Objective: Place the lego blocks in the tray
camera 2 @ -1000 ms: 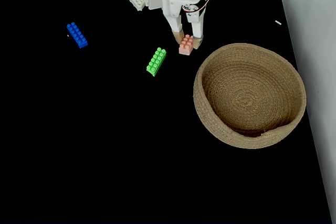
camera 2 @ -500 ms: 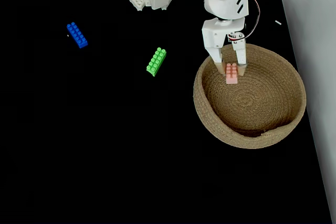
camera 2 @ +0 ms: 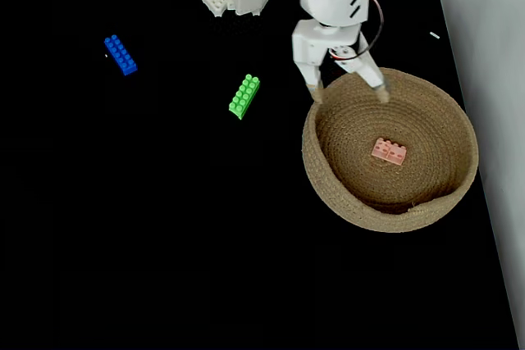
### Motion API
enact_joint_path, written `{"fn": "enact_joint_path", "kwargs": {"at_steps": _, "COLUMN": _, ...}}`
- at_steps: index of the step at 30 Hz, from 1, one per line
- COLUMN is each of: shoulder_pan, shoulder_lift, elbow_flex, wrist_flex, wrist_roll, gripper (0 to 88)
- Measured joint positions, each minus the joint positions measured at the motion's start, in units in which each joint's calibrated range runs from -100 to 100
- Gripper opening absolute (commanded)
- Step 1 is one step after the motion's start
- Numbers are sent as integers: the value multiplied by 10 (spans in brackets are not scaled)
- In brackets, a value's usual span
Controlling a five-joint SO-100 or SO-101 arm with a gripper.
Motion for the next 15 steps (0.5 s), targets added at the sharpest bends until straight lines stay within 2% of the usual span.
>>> {"fn": "enact_joint_path", "kwargs": {"at_steps": 4, "shoulder_pan": 94, "shoulder_lift": -94, "elbow_flex": 113, "wrist_flex": 8, "wrist_roll": 21, "gripper": 324}}
{"fn": "enact_joint_path", "kwargs": {"at_steps": 9, "shoulder_pan": 204, "shoulder_lift": -146, "elbow_flex": 234, "wrist_flex": -2, "wrist_roll": 51, "gripper": 324}}
{"fn": "enact_joint_path", "kwargs": {"at_steps": 15, "shoulder_pan": 266, "shoulder_lift": -148, "elbow_flex": 312, "wrist_flex": -32, "wrist_roll": 72, "gripper": 324}}
